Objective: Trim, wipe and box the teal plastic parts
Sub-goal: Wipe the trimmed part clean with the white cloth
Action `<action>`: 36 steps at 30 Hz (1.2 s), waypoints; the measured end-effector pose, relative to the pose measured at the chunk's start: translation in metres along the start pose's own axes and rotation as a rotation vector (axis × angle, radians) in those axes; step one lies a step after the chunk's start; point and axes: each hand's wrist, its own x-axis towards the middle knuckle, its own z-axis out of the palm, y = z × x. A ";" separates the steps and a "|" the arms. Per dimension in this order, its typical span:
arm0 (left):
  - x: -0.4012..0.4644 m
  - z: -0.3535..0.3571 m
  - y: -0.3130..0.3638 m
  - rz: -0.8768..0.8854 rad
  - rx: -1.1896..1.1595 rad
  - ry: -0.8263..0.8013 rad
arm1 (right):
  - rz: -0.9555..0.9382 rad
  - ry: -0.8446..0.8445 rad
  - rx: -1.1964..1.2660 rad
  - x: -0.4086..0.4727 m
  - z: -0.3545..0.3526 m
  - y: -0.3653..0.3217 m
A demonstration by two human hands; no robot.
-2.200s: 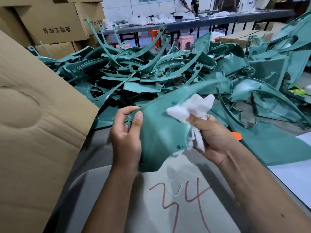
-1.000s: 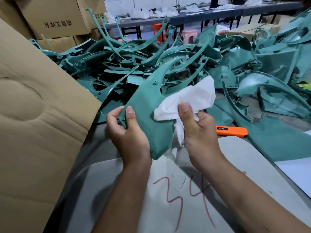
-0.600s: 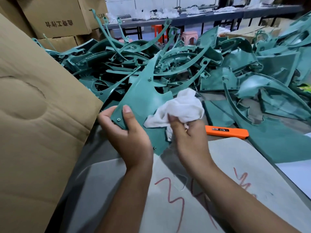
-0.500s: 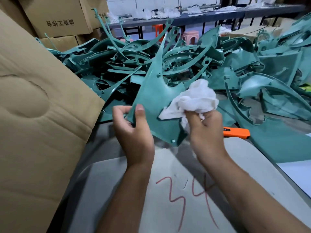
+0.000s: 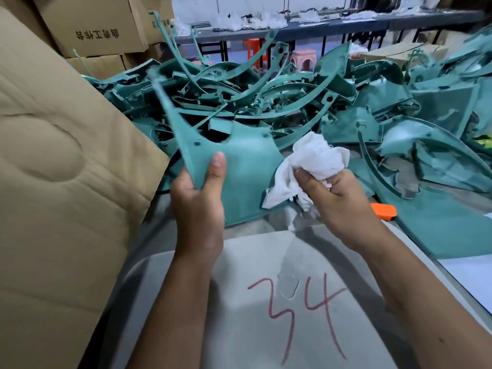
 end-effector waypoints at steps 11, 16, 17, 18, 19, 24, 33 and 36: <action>-0.005 0.007 -0.004 0.132 -0.031 0.000 | 0.073 -0.074 0.506 -0.011 0.035 -0.004; -0.013 0.020 -0.009 0.078 -0.117 0.046 | 0.095 0.226 0.405 -0.010 0.043 -0.017; -0.015 0.022 -0.010 0.055 -0.120 0.028 | 0.038 0.302 0.300 -0.010 0.043 -0.017; -0.015 0.024 -0.011 0.021 -0.130 0.016 | -0.013 0.341 0.227 -0.011 0.042 -0.015; -0.015 0.024 -0.011 -0.021 -0.147 0.005 | -0.050 0.362 0.201 -0.011 0.040 -0.014; -0.016 0.016 -0.007 -0.003 -0.041 -0.272 | -0.030 0.630 0.111 0.003 0.024 -0.008; -0.034 0.029 -0.009 0.186 -0.025 -0.269 | 0.371 0.644 0.838 0.000 0.036 -0.015; -0.036 0.031 -0.015 0.136 -0.049 -0.210 | 0.288 0.388 0.741 -0.010 0.054 -0.018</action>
